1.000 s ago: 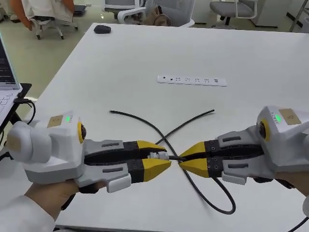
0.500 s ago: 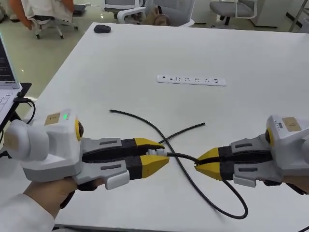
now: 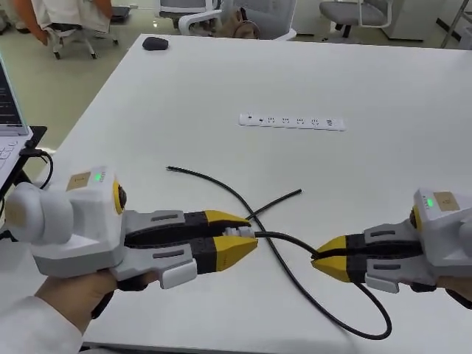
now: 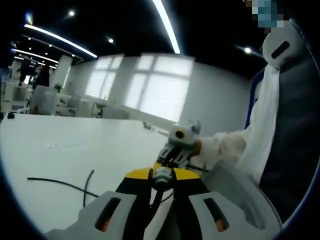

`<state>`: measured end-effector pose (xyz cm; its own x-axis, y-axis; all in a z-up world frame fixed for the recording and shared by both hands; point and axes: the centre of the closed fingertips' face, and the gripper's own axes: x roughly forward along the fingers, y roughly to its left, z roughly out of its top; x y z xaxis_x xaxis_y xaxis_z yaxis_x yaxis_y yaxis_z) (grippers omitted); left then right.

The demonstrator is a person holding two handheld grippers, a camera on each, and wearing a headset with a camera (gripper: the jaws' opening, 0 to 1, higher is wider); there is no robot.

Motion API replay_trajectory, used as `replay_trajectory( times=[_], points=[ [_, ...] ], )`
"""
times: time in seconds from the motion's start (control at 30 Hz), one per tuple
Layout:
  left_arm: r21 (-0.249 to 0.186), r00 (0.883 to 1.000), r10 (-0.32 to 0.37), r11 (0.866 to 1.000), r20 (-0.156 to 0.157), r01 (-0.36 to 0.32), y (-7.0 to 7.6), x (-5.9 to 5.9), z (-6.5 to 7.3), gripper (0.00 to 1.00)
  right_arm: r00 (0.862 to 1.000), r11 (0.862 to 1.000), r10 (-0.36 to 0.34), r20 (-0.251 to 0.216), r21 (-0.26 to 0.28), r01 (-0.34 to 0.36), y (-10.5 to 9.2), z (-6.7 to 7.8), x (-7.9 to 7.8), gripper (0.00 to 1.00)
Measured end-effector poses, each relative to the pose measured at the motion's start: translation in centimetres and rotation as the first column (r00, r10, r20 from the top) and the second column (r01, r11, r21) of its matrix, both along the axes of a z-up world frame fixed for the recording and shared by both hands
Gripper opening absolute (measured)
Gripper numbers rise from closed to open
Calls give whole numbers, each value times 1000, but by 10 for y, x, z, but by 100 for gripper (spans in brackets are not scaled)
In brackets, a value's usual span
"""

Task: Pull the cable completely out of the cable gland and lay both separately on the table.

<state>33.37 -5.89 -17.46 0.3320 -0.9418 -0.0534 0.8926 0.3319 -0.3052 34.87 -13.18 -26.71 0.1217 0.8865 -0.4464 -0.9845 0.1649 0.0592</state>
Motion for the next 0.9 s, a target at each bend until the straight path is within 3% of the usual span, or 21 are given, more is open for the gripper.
replay_trajectory(
  times=[0.07, 0.23, 0.4, 0.47, 0.6, 0.9],
  points=[
    [-7, 1000, 0, 1000, -16, 0, 0, 0, 0, 17, 1000, 1000, 0, -2, 3, 0, 0, 0, 0, 2],
    [-7, 1000, 4, 1000, -15, -4, 0, 0, 0, 17, 1000, 1000, -1, -6, -2, 1, 1, 1, -2, 2],
    [-14, 1000, 12, 1000, -14, -12, 1, 2, 1, 17, 999, 1000, -4, -47, -9, 3, -1, 7, -4, 3],
    [-23, 1000, 15, 1000, -18, -15, 2, 3, 3, 17, 999, 1000, -2, -38, -3, 2, 0, 12, -4, 4],
    [-29, 1000, 8, 1000, -19, -9, 1, 1, 4, 17, 1000, 999, 4, -27, 47, -2, 12, 29, -6, 17],
    [-20, 1000, -6, 1000, -25, 6, -2, -1, 1, 17, 993, 988, 112, 46, 100, -116, 50, 58, -20, 21]
  ],
)
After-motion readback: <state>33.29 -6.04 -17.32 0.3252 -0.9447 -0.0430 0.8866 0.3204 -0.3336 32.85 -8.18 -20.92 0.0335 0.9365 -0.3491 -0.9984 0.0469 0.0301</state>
